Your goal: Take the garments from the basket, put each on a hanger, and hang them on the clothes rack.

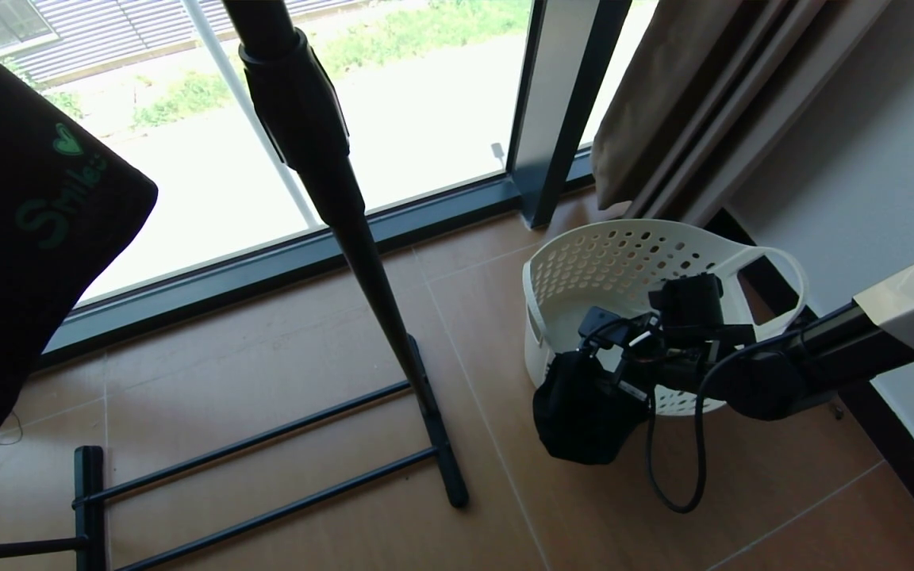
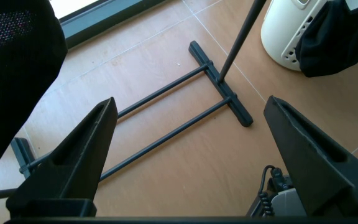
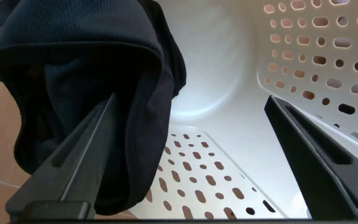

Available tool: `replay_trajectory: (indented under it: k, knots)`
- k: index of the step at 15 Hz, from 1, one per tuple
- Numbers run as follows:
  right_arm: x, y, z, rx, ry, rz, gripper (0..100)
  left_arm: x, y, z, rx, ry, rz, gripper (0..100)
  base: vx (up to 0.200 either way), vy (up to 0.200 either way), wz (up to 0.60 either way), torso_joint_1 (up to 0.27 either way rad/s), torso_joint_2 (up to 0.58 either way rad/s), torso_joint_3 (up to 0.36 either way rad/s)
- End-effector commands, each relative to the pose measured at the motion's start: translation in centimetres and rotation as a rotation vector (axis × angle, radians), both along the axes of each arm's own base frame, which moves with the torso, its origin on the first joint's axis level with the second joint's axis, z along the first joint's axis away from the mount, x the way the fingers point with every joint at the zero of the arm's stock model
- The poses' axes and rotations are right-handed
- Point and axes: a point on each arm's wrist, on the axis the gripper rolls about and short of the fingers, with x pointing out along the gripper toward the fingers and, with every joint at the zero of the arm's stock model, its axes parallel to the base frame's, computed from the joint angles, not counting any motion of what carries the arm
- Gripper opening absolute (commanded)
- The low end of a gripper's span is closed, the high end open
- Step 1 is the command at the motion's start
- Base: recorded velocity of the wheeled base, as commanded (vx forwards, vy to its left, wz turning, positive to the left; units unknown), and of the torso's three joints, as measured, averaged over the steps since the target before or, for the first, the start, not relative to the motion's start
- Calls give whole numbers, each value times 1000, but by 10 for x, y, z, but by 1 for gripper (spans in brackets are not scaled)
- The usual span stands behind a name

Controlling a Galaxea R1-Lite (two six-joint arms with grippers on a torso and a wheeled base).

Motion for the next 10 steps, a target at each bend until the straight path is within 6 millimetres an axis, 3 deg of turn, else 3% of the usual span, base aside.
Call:
replay_trajectory:
  k: [1,10]
  knots:
    - [6,2,-6,-2,6,1,100,0,0,0,0,0,0,100,0,0,0,0,0,0]
    - [18,4,-23,-6,27,-4,100,0,0,0,0,0,0,100,0,0,0,0,0,0]
